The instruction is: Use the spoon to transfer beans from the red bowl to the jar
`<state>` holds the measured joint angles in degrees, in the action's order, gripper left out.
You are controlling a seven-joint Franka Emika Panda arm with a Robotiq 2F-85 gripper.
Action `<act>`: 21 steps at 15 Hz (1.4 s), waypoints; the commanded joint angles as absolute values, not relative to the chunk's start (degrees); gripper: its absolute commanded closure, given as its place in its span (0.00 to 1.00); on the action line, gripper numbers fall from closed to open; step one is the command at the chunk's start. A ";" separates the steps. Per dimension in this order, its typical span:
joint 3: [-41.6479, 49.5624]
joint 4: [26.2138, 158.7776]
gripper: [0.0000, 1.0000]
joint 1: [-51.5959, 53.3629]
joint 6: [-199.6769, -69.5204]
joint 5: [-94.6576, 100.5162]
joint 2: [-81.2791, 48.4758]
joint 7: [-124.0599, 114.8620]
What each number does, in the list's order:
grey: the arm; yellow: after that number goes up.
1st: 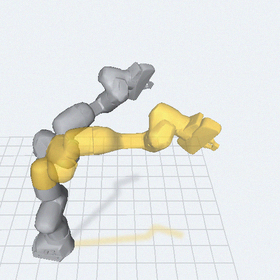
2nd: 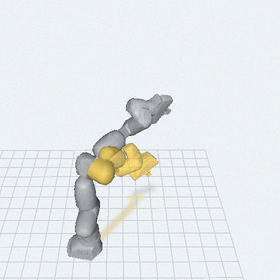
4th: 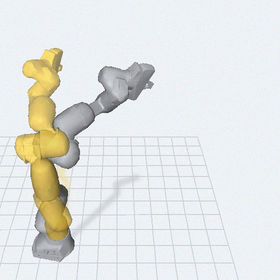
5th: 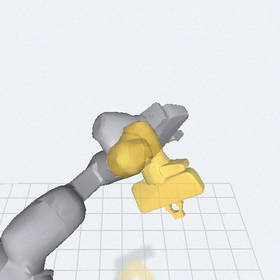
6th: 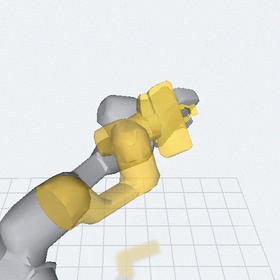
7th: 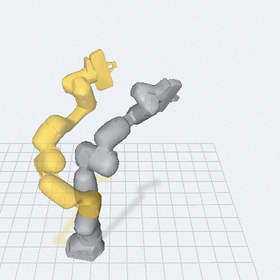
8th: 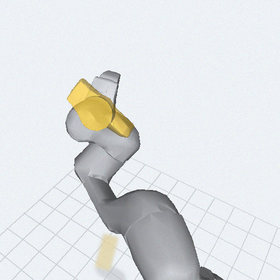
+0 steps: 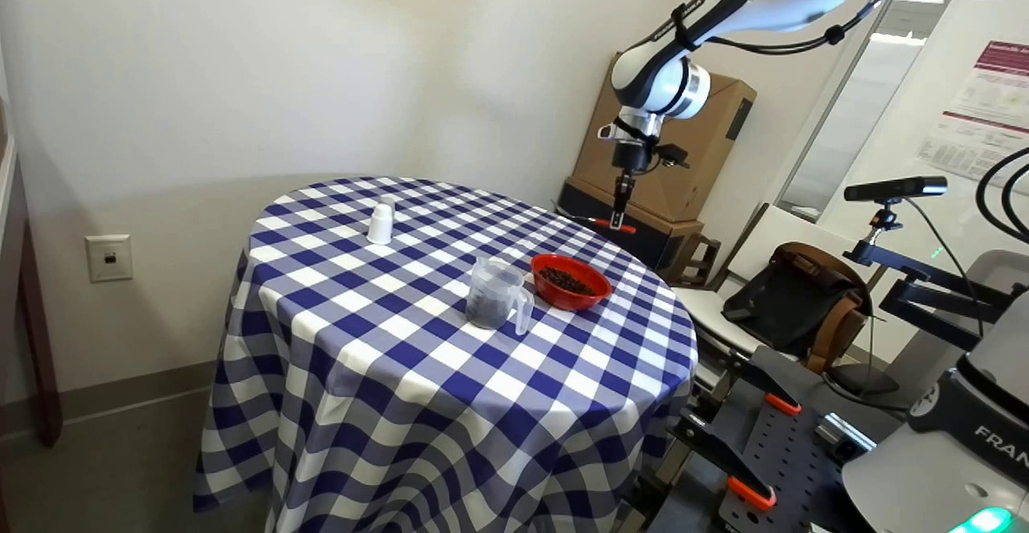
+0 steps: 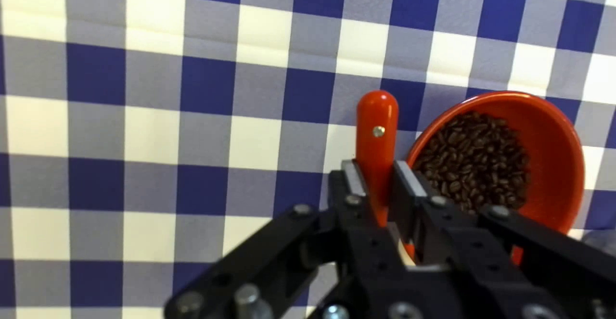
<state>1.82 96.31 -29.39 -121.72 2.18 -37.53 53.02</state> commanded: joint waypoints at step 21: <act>7.86 133.14 0.94 -5.36 -138.63 70.94 -15.72 14.33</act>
